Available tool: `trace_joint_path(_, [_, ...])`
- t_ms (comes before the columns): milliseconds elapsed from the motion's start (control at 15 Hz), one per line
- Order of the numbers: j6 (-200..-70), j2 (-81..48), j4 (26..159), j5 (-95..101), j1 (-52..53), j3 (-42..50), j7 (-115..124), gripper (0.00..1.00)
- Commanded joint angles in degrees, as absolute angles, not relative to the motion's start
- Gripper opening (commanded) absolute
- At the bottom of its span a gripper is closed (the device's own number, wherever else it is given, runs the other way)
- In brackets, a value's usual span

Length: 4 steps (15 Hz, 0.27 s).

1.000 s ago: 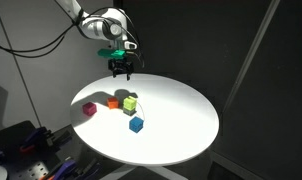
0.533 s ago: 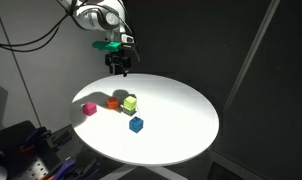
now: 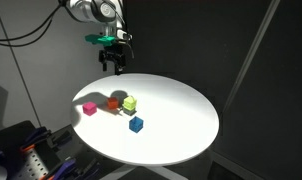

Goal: Pick up the orange block and put it on the table

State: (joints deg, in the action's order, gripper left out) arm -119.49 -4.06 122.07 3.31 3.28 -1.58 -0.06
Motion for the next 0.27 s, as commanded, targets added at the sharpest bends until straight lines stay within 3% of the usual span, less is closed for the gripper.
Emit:
trace_joint_path(0, [-119.36, -4.34, 121.94, 3.33, 3.01, -1.89, -0.03, 1.00])
trace_joint_path(200, [-119.37, -4.52, 121.94, 3.33, 3.01, -1.89, -0.03, 1.00])
